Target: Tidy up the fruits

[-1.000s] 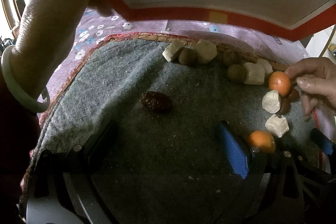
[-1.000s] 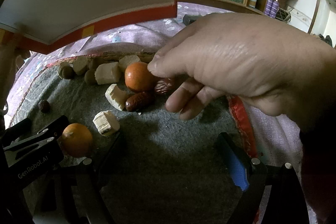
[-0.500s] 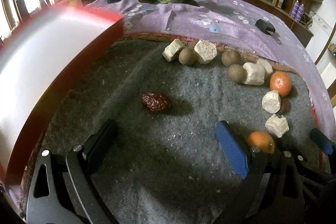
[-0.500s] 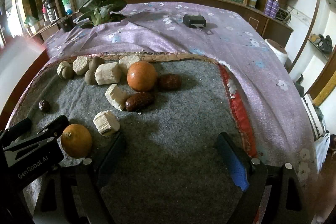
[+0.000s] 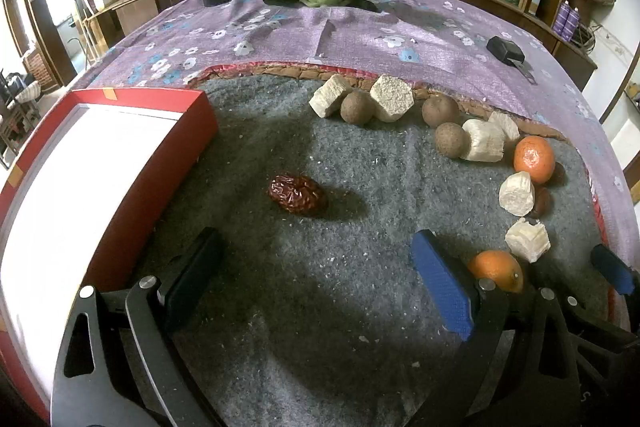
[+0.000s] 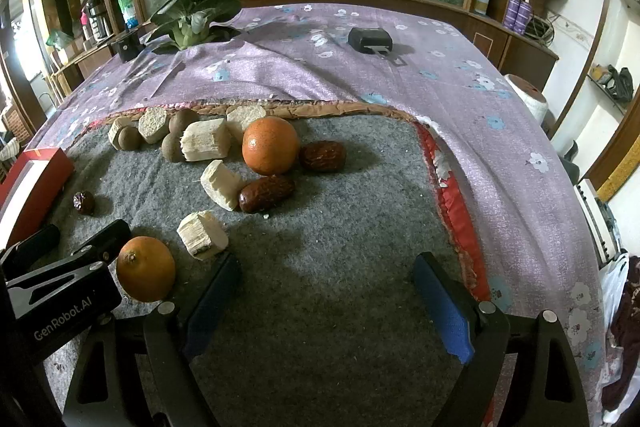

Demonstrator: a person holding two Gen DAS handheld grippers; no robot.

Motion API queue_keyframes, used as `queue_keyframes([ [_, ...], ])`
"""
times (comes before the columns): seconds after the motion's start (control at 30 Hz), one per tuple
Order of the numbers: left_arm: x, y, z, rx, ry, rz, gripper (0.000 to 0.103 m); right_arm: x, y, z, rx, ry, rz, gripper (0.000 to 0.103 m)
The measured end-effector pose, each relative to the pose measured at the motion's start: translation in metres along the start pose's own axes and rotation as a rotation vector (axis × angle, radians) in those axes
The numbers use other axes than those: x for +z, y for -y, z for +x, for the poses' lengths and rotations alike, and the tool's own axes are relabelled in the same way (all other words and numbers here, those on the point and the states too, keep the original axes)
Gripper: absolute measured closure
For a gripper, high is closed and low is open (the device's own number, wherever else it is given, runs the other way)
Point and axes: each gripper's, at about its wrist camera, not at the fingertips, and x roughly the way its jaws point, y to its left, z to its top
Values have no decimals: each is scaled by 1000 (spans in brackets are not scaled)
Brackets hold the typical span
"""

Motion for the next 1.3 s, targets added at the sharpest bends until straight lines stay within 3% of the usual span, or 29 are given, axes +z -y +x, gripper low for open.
queue_keyframes([
  [0.77, 0, 0, 0, -4, -10, 8, 7, 1, 0, -1, 4, 1, 1, 14],
  [1.0, 1, -9, -6, -95, -70, 61, 7, -3, 7, -13, 12, 13, -35, 15],
  [1.3, -10, -3, -33, -160, -30, 129, 7, -9, 41, -46, 47, 59, 7, 15],
])
